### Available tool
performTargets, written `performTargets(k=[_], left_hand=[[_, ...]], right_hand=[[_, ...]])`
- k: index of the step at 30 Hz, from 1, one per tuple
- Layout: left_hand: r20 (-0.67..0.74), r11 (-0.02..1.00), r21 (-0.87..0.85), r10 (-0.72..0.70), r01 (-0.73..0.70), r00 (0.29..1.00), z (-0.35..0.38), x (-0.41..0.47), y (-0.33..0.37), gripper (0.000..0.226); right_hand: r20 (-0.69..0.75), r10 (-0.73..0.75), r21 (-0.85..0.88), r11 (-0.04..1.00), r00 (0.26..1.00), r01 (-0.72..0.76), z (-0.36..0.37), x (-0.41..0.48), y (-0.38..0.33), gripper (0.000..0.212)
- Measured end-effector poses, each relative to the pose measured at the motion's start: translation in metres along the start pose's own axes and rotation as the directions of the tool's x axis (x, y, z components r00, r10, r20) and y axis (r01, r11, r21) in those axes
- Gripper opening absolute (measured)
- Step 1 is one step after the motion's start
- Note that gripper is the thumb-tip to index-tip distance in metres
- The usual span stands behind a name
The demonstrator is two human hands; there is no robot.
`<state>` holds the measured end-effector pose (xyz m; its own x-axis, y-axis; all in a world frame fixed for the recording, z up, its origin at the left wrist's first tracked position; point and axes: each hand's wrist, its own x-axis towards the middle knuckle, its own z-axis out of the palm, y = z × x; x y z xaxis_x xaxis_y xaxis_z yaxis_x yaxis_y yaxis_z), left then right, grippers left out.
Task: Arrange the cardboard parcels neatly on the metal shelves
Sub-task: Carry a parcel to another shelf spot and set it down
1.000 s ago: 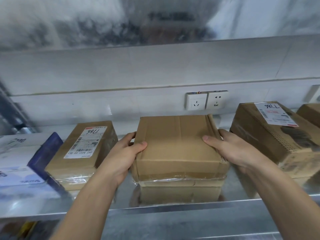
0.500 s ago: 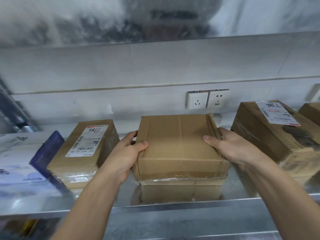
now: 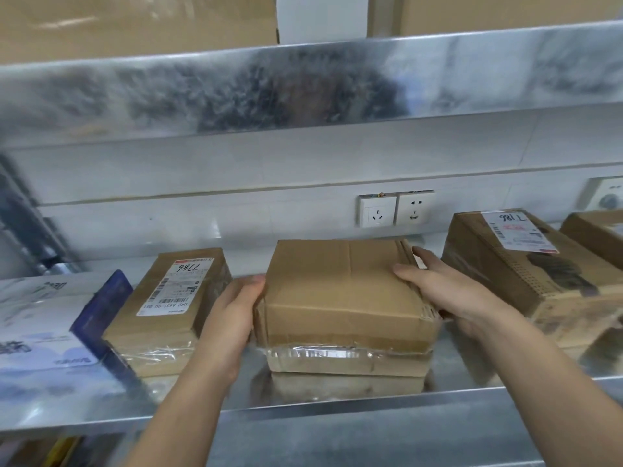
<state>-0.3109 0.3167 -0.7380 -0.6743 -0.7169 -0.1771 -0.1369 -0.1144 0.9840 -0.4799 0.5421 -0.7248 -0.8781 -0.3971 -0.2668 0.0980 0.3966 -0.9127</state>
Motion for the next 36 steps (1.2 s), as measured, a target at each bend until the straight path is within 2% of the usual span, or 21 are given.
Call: performTargets(k=[3,6,7,9,11,14,18,21,24,28,31,32,36], left_hand=[[-0.031,0.966,0.227,0.13,-0.12,0.991,-0.009,-0.007,-0.002,0.027],[-0.033,0.822,0.517,0.297,-0.238,0.954,-0.014,-0.018,0.004,0.032],[-0.011,0.778,0.582,0.3,-0.238,0.954,-0.015,-0.021,0.006,0.035],[0.045,0.737,0.65,0.209,-0.188,0.977,-0.015,-0.026,0.008,0.037],[0.081,0.782,0.614,0.074,-0.108,0.994,-0.012,-0.031,0.011,0.034],[0.061,0.88,0.474,-0.016,-0.015,0.998,-0.006,-0.033,0.017,0.03],[0.055,0.972,0.235,-0.027,0.013,0.998,-0.005,-0.026,0.019,0.024],[0.037,0.998,0.063,0.015,-0.017,0.999,-0.002,-0.021,0.026,0.023],[0.029,0.991,-0.068,0.119,-0.117,0.992,0.002,-0.017,0.037,0.019],[-0.014,0.937,-0.113,0.331,-0.331,0.943,0.001,-0.017,0.057,0.014],[-0.028,0.891,-0.006,0.453,-0.453,0.891,0.001,-0.022,0.067,0.029],[-0.021,0.88,0.008,0.476,-0.475,0.879,0.003,-0.023,0.069,0.028],[0.061,0.887,-0.141,0.452,-0.441,0.89,0.011,-0.026,0.071,0.023]], right_hand=[[-0.028,-0.027,0.006,1.0,0.999,0.027,-0.002,0.01,-0.01,0.054],[-0.032,-0.062,-0.036,0.998,0.998,0.061,0.002,0.022,-0.021,0.059],[-0.029,-0.054,-0.045,0.998,0.998,0.053,0.003,0.026,-0.022,0.061],[-0.028,-0.027,-0.037,0.999,0.999,0.026,0.004,0.032,-0.024,0.057],[-0.011,-0.016,-0.019,1.0,1.0,0.016,0.005,0.034,-0.024,0.042],[-0.021,-0.042,-0.015,0.999,0.999,0.042,0.002,0.032,-0.023,0.023],[-0.03,-0.06,0.116,0.991,0.998,0.063,-0.016,0.022,-0.024,0.026],[-0.055,-0.082,0.241,0.966,0.995,0.093,-0.027,0.009,-0.026,0.024],[-0.043,-0.116,0.221,0.968,0.992,0.123,-0.03,-0.001,-0.028,0.031],[0.071,-0.076,0.199,0.978,0.995,0.061,-0.026,-0.013,-0.026,0.04],[0.15,-0.041,0.236,0.972,0.988,0.004,-0.018,-0.018,-0.022,0.05],[0.174,-0.028,0.243,0.97,0.984,-0.015,-0.016,-0.018,-0.02,0.054],[0.241,0.0,0.266,0.962,0.97,-0.066,-0.002,-0.018,-0.015,0.076]])
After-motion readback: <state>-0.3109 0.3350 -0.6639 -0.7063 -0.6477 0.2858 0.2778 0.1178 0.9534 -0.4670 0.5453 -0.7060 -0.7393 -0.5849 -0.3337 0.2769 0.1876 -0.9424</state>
